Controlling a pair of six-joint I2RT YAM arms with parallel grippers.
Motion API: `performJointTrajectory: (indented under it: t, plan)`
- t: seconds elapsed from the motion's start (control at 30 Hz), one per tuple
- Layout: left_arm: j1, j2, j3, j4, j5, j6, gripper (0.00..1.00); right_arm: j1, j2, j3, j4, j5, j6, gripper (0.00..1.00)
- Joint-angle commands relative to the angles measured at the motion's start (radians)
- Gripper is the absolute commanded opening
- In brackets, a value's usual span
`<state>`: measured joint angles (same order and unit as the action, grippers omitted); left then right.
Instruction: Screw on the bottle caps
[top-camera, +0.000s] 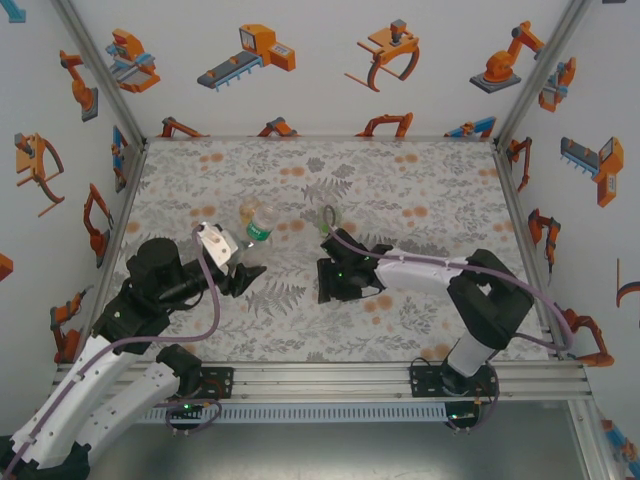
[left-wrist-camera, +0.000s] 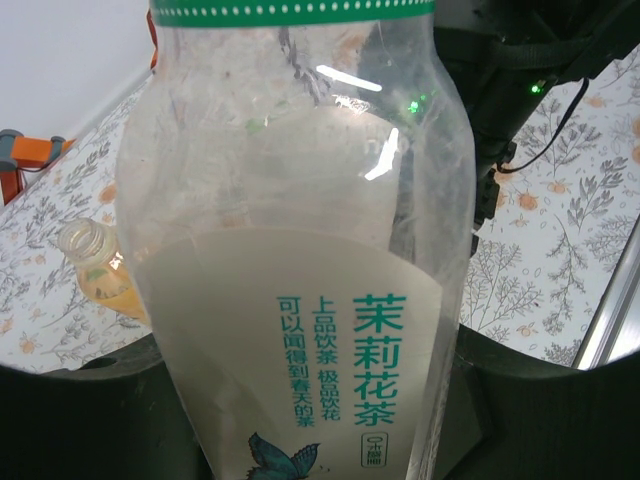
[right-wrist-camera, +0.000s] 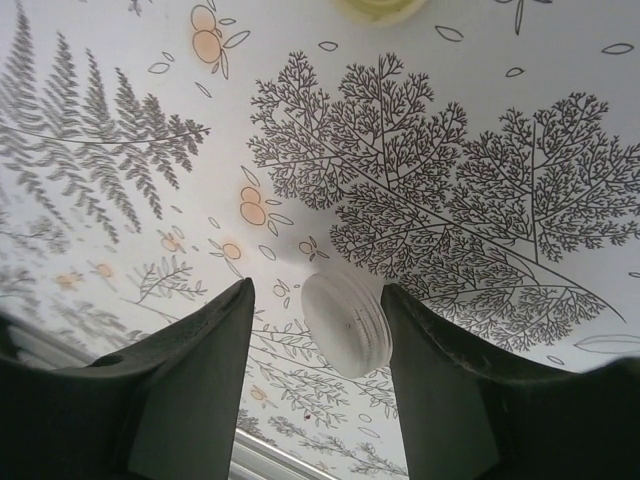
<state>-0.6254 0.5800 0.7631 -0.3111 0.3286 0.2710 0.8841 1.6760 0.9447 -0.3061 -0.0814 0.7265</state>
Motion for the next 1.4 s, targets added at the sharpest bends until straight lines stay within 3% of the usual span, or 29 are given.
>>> performJointTrajectory:
  t: [0.0,0.23,1.17,1.37]
  plan:
    - [0.006,-0.017,-0.007,0.015,-0.005,0.019,0.09,0.038,0.090,0.031,-0.230,0.161,-0.057,0.53]
    - [0.006,-0.017,-0.008,0.018,-0.003,0.019,0.10,0.085,0.152,0.129,-0.342,0.263,-0.082,0.54]
    - [0.006,-0.005,-0.006,0.013,-0.002,0.026,0.10,0.127,0.181,0.160,-0.309,0.262,-0.093,0.45]
    - [0.006,0.013,-0.005,0.008,0.017,0.036,0.09,0.127,0.168,0.153,-0.305,0.267,-0.095,0.39]
